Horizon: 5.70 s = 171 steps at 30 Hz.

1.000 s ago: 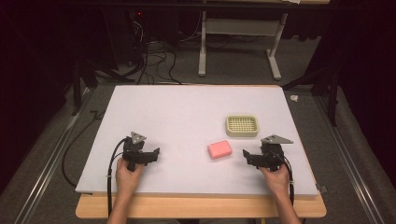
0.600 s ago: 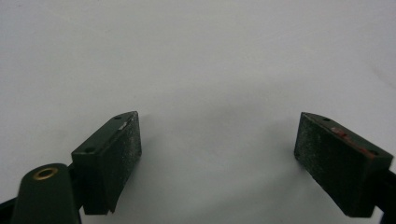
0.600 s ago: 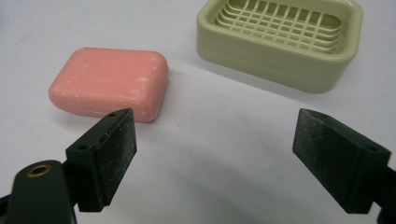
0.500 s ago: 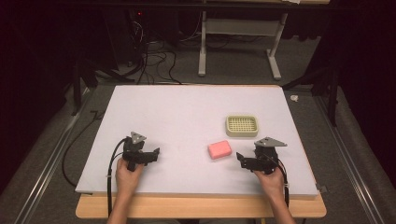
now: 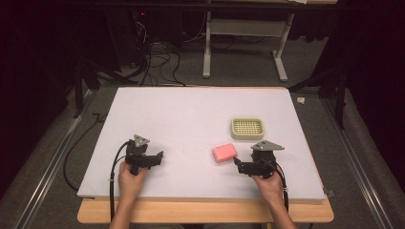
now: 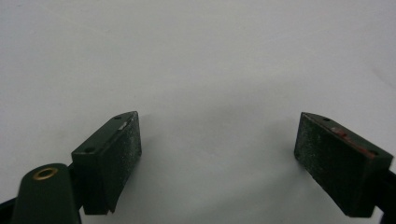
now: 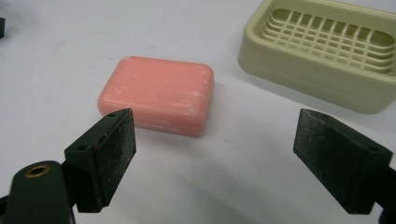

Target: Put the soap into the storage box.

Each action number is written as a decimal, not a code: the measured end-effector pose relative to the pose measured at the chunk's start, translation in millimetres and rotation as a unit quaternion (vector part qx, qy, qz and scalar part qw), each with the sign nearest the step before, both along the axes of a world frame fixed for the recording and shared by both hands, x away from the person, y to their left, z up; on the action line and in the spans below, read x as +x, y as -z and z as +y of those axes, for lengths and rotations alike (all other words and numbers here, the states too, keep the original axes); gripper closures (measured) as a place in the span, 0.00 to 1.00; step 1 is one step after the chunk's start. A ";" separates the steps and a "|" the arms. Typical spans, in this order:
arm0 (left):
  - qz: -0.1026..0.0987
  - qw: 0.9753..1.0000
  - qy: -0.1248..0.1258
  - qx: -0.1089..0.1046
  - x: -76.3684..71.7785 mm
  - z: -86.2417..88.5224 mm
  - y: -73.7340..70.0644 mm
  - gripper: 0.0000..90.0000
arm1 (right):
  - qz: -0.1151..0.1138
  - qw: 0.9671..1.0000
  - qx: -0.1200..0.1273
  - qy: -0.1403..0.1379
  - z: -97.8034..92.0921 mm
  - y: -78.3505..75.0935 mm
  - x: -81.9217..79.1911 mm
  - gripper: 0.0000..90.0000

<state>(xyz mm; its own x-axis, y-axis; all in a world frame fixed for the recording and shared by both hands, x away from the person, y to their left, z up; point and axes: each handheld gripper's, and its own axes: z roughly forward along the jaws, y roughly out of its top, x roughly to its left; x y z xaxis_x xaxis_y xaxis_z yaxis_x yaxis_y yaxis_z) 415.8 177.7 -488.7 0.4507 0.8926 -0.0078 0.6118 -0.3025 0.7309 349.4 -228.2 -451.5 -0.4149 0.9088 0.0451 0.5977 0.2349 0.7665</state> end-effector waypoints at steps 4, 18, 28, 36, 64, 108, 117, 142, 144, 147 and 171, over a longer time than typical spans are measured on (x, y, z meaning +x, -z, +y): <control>0.000 1.000 0.000 0.000 -0.1 -0.1 0.0 0.17 | 0.001 1.000 -0.010 -0.008 8.8 -0.5 1.1 0.15; 0.000 1.000 0.000 0.000 0.0 -0.1 0.0 0.17 | 0.009 0.999 -0.016 -0.030 37.3 -1.8 12.2 0.13; 0.000 1.000 0.000 0.000 0.0 0.0 0.0 0.17 | 0.010 0.999 -0.020 -0.031 49.0 -2.3 20.2 0.13; 0.000 1.000 0.000 0.000 0.0 0.0 0.0 0.17 | 0.013 0.999 -0.024 -0.028 57.6 -0.3 28.8 0.13; 0.000 1.000 0.000 0.000 -0.1 -0.1 0.0 0.17 | 0.045 0.998 -0.040 -0.013 65.3 17.5 43.2 0.13; 0.000 1.000 0.000 0.000 -0.1 -0.1 0.0 0.17 | 0.037 0.997 -0.058 -0.028 67.6 29.5 38.0 0.15; 0.000 1.000 0.000 0.000 -0.1 0.0 0.0 0.17 | 0.032 0.998 -0.044 -0.031 61.7 24.1 34.9 0.15; 0.000 1.000 0.000 0.000 0.0 0.0 0.0 0.17 | 0.014 0.999 -0.025 -0.030 29.7 6.8 16.0 0.15; 0.000 1.000 0.000 0.000 0.0 0.0 0.0 0.17 | 0.012 0.999 -0.020 -0.035 26.1 6.0 15.0 0.15; 0.000 1.000 0.000 0.000 0.0 0.0 0.0 0.17 | 0.014 0.999 -0.014 -0.032 21.3 5.2 14.1 0.15; 0.000 1.000 0.000 0.000 0.0 0.0 0.0 0.17 | 0.002 1.000 0.027 -0.005 -26.6 -0.6 3.6 0.15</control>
<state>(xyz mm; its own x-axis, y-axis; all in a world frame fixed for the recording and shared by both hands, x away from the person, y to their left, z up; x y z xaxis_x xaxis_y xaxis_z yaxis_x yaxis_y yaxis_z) 415.8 177.7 -488.7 0.4507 0.8926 -0.0078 0.6118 -0.3026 0.7308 353.1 -254.9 -450.9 -0.4228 0.9012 0.0955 0.5993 0.1990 0.7754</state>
